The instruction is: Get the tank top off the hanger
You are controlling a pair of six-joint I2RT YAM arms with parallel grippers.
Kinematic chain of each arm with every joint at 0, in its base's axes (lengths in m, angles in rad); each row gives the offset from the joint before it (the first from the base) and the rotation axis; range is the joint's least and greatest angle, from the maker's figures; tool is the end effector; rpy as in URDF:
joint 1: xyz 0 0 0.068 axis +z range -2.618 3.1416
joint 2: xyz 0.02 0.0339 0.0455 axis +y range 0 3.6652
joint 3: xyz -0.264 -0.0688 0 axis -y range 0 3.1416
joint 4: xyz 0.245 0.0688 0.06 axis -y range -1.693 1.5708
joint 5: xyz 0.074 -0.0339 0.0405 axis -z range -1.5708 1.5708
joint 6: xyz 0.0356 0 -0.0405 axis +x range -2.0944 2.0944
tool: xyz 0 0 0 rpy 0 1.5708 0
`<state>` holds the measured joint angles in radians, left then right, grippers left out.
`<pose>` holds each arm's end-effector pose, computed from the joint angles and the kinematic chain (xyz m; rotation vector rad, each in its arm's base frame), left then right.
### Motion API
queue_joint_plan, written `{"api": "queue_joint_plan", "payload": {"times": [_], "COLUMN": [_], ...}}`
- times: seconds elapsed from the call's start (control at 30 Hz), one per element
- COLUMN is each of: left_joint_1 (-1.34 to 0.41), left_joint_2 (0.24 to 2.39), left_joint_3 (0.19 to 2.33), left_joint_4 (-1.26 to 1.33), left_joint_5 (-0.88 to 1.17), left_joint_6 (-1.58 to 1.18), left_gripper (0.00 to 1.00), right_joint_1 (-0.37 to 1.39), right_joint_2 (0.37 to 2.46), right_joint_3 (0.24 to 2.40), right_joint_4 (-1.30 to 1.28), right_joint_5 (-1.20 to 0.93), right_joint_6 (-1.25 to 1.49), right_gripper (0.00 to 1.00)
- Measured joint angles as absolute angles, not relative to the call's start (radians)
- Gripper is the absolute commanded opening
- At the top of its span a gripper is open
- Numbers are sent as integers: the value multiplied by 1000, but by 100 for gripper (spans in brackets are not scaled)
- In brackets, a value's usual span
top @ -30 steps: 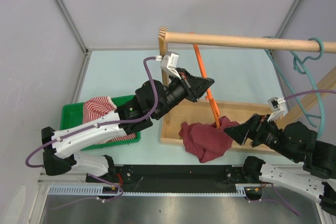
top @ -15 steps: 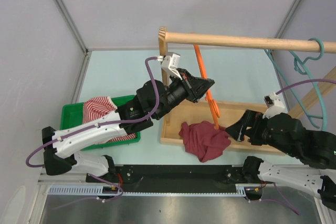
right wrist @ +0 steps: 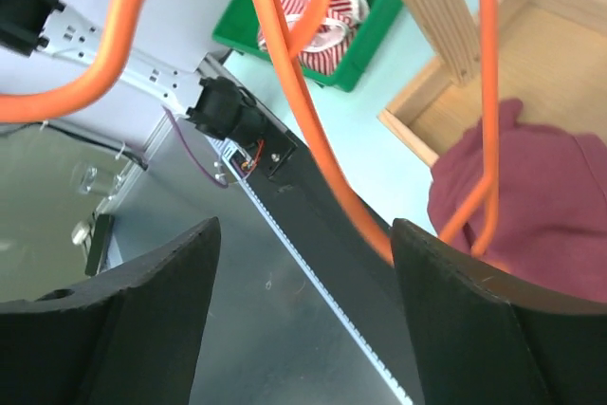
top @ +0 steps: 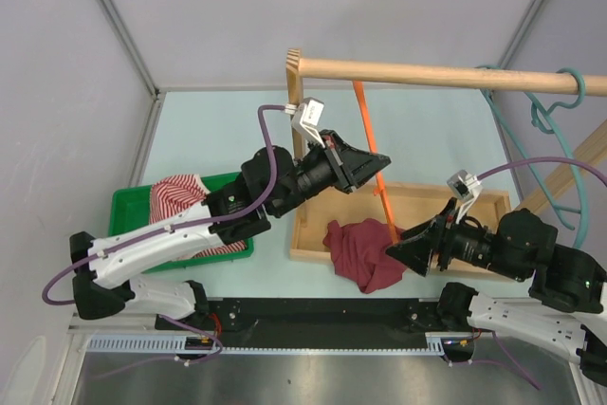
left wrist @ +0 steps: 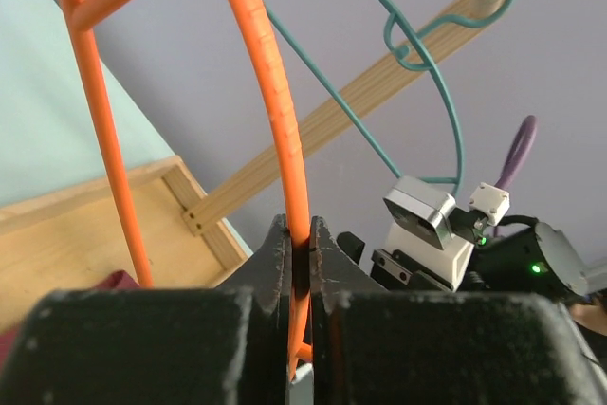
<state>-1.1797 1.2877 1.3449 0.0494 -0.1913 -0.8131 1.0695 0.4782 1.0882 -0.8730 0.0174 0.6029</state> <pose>0.1190 -0.2708 0.4525 0.1269 1.6453 -1.4473 0.0284 0.0505 0.3960 -0.4485 1.9449 1.1235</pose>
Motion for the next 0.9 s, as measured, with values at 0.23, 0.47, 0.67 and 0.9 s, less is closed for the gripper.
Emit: {"api": "queue_joint_plan", "payload": {"times": [0.23, 0.47, 0.67, 0.9], "left_joint_1": [-1180, -1180, -1168, -1163], "left_joint_2": [1226, 1183, 1178, 1168], "left_joint_3": [1284, 1268, 1252, 1229], "left_joint_4": [49, 68, 76, 88], "left_joint_5": [-148, -138, -147, -148], "left_joint_6": [-877, -912, -949, -946], "left_gripper": [0, 0, 0, 52], "right_joint_1": [1069, 1069, 1079, 1080], "right_joint_2": [468, 413, 376, 355], "right_joint_3": [997, 919, 903, 908], "right_joint_4": [-767, -709, -651, -571], "right_joint_5": [-70, -138, -192, -219], "right_joint_6": [566, 591, 613, 710], "right_gripper": [55, 25, 0, 0]}}
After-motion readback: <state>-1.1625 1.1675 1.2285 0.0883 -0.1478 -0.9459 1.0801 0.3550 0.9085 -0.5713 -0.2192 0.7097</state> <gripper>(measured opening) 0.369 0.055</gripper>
